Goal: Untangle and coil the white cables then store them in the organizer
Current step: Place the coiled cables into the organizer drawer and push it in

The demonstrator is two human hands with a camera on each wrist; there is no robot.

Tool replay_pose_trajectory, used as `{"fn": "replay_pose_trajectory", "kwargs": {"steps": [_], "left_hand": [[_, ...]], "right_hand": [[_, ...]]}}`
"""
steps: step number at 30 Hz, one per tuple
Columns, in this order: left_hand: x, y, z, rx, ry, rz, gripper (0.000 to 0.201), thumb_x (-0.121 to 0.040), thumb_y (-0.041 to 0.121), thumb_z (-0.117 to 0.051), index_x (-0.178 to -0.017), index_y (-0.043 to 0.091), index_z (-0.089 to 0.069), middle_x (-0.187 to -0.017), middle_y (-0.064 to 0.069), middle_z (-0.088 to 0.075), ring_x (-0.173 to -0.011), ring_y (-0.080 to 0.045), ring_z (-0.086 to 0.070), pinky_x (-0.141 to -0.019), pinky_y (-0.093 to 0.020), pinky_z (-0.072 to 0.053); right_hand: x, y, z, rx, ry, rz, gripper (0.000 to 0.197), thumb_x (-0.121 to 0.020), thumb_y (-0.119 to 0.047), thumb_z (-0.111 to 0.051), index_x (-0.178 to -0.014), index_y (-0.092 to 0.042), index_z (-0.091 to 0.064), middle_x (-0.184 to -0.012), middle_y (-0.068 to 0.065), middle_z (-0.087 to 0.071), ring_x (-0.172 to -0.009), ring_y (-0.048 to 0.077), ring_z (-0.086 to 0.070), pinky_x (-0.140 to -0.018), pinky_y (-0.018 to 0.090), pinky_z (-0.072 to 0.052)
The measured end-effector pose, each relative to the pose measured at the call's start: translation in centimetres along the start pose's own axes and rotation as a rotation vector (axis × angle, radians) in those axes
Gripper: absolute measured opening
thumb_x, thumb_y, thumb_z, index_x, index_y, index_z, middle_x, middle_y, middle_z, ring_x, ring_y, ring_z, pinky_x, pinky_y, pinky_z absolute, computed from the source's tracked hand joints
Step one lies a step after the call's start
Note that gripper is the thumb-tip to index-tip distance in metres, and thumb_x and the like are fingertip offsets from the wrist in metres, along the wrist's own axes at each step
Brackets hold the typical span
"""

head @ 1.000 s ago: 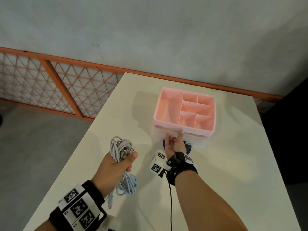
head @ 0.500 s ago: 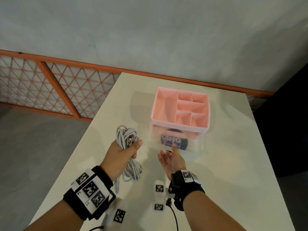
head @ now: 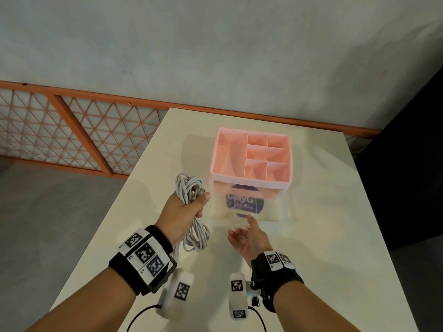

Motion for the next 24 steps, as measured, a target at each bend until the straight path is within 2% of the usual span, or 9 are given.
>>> {"fn": "replay_pose_trajectory", "kwargs": {"steps": [4,6,8,10,12,15,18,20,24], "left_hand": [[-1.3,0.9,-0.8,0.088,-0.044,-0.001,0.052,-0.07,0.051,-0.07,-0.067,-0.001,-0.064,-0.056,-0.01,-0.05,-0.061,-0.025,-0.047,-0.072,-0.037,-0.044],[-1.9,1.5,-1.5,0.14,-0.065,0.004,0.042,-0.071,0.052,-0.069,-0.055,0.014,-0.063,-0.055,-0.007,-0.051,-0.062,-0.025,-0.047,-0.076,-0.039,-0.044],[-2.2,2.1,-3.0,0.233,-0.083,0.013,0.037,-0.081,0.04,-0.067,-0.051,0.021,-0.059,-0.05,0.002,-0.052,-0.06,-0.021,-0.048,-0.079,-0.04,-0.044],[-2.5,2.8,-4.9,0.399,-0.105,0.052,0.029,-0.08,0.036,-0.066,-0.061,0.017,-0.057,-0.051,0.003,-0.05,-0.056,-0.016,-0.049,-0.075,-0.036,-0.045],[-3.1,3.1,-6.7,0.579,-0.14,0.151,0.029,-0.074,0.038,-0.066,-0.067,0.013,-0.053,-0.055,0.001,-0.049,-0.055,-0.014,-0.05,-0.068,-0.031,-0.048],[-4.1,2.8,-8.6,0.761,-0.123,0.27,0.027,-0.074,0.037,-0.068,-0.07,0.015,-0.054,-0.062,0.001,-0.049,-0.061,-0.014,-0.052,-0.072,-0.031,-0.047],[-5.1,1.8,-9.9,0.789,-0.065,0.365,0.019,-0.085,0.029,-0.064,-0.073,0.015,-0.059,-0.065,0.002,-0.057,-0.071,-0.013,-0.06,-0.079,-0.036,-0.049],[-5.8,1.1,-10.6,0.762,-0.034,0.443,0.015,-0.087,0.024,-0.063,-0.077,0.013,-0.061,-0.067,0.0,-0.061,-0.074,-0.014,-0.063,-0.078,-0.038,-0.053],[-7.2,-1.1,-12.4,0.735,0.009,0.599,0.017,-0.086,0.022,-0.065,-0.076,0.01,-0.06,-0.069,-0.004,-0.059,-0.066,-0.019,-0.061,-0.081,-0.04,-0.054]], "right_hand": [[1.1,-0.9,1.4,0.367,0.032,0.013,0.043,-0.081,-0.055,-0.058,-0.081,-0.013,-0.049,-0.062,0.003,-0.045,-0.055,0.018,-0.046,-0.052,0.026,-0.043],[2.3,-2.2,1.5,0.688,-0.035,0.328,0.046,-0.073,-0.064,-0.058,-0.086,-0.02,-0.05,-0.073,-0.004,-0.049,-0.065,0.013,-0.048,-0.062,0.024,-0.04],[4.0,-3.7,0.5,0.942,-0.232,0.689,0.06,-0.061,-0.066,-0.069,-0.104,-0.03,-0.047,-0.098,-0.012,-0.053,-0.091,0.007,-0.053,-0.076,0.014,-0.04],[4.6,-4.8,-0.8,1.166,-0.449,0.829,0.092,-0.055,-0.058,-0.08,-0.131,-0.031,-0.033,-0.124,-0.015,-0.048,-0.116,0.003,-0.046,-0.094,0.013,-0.038],[4.2,-6.1,-1.7,1.252,-0.527,0.867,0.104,-0.054,-0.049,-0.085,-0.138,-0.03,-0.027,-0.132,-0.01,-0.051,-0.12,0.006,-0.05,-0.099,0.022,-0.043],[3.2,-8.5,-1.9,1.337,-0.378,0.899,0.075,-0.062,-0.031,-0.084,-0.124,-0.024,-0.043,-0.111,-0.001,-0.065,-0.089,0.015,-0.065,-0.078,0.03,-0.055],[2.1,-10.2,-1.1,1.466,-0.361,0.875,0.051,-0.067,-0.019,-0.075,-0.11,-0.024,-0.05,-0.093,-0.002,-0.064,-0.064,0.008,-0.058,-0.058,0.022,-0.047],[1.3,-11.2,-0.7,1.582,-0.331,0.872,0.047,-0.068,-0.017,-0.071,-0.109,-0.026,-0.051,-0.093,-0.003,-0.065,-0.068,0.011,-0.058,-0.059,0.018,-0.042],[0.0,-12.7,-0.2,1.835,-0.223,0.889,0.052,-0.074,-0.024,-0.069,-0.122,-0.029,-0.049,-0.113,-0.001,-0.064,-0.093,0.021,-0.062,-0.076,0.03,-0.049]]}}
Point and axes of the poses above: each hand's wrist, its own x-axis away from the middle knuckle, its own z-axis out of the back of the hand, y = z × x, the point moved 1 cm from there along -x, towards the middle knuckle
